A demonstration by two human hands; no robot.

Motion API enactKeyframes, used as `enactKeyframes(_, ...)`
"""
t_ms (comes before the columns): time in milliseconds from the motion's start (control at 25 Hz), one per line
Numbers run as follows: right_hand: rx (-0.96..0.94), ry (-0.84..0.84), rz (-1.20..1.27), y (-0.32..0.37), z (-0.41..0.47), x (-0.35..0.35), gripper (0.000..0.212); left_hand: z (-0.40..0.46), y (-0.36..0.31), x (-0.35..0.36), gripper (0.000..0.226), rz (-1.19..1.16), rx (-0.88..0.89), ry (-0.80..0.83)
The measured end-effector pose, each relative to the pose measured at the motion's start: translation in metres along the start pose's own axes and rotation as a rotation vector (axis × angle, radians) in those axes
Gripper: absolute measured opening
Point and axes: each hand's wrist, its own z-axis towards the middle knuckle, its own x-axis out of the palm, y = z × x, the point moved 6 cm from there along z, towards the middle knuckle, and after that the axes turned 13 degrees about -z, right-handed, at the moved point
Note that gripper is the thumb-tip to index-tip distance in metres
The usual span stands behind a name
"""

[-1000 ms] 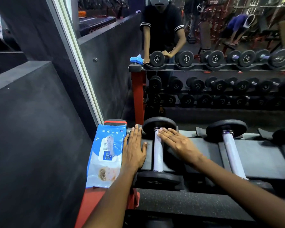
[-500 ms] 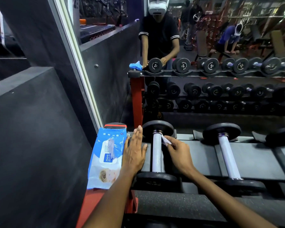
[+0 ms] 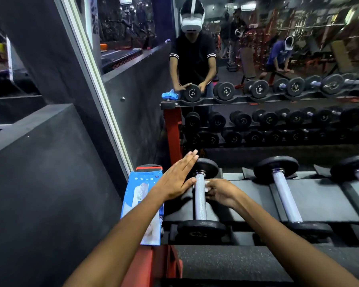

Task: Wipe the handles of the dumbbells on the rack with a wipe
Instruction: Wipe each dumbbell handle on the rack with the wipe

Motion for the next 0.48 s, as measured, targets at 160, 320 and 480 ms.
enactKeyframes(160, 0.049, -0.054, 0.086, 0.006, 0.007, -0.004, 0.031, -0.003, 0.001, 0.002, 0.076, -0.005, 0.078, 0.056)
enactKeyframes(320, 0.051, -0.082, 0.176, 0.005, 0.009, 0.001, 0.023, -0.003, 0.001, 0.003, 0.086, 0.02, 0.143, 0.058)
enactKeyframes(480, 0.082, -0.2, 0.144, 0.009, 0.013, -0.012, 0.023, -0.004, 0.002, 0.007, 0.091, 0.022, 0.145, 0.04)
